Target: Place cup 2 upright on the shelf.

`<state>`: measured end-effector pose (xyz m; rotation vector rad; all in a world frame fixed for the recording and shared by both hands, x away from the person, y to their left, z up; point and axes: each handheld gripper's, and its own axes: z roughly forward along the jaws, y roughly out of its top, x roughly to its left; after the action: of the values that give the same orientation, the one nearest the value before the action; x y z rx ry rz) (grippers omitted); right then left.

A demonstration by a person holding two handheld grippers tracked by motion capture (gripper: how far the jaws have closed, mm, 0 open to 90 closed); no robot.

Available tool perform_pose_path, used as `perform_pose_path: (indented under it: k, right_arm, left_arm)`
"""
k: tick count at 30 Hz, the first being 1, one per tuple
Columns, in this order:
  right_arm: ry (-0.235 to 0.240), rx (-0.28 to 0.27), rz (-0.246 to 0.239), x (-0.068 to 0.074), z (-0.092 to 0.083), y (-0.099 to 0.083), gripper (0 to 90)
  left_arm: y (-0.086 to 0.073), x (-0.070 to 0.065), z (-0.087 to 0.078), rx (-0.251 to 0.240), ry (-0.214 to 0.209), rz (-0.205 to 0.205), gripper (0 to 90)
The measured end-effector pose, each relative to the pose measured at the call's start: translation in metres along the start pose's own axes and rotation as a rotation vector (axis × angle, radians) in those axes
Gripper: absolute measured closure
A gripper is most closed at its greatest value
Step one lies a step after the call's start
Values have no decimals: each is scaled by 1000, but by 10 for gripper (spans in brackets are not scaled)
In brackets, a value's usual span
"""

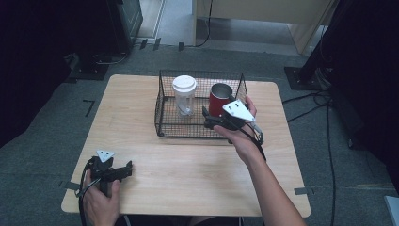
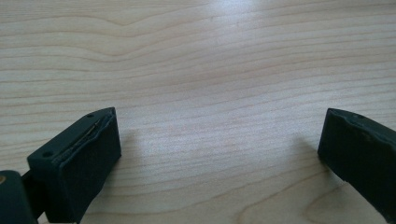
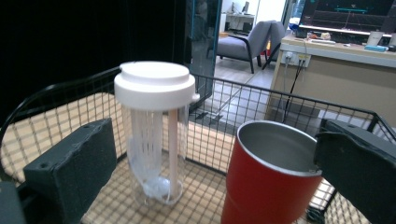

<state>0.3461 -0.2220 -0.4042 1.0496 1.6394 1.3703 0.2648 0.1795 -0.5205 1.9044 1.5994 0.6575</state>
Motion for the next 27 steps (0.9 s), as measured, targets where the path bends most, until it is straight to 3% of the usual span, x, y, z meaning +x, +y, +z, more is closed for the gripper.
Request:
perform_pose_path:
  k: [14,27]
  right_arm:
    - [1,14,-34,-9,-45,-24,0]
    - [-49,34,-31,-29,-82,-53,0]
  left_arm:
    - [0,0,0,-1,0,-1,0]
    - [0,0,0,-1,-1,0,0]
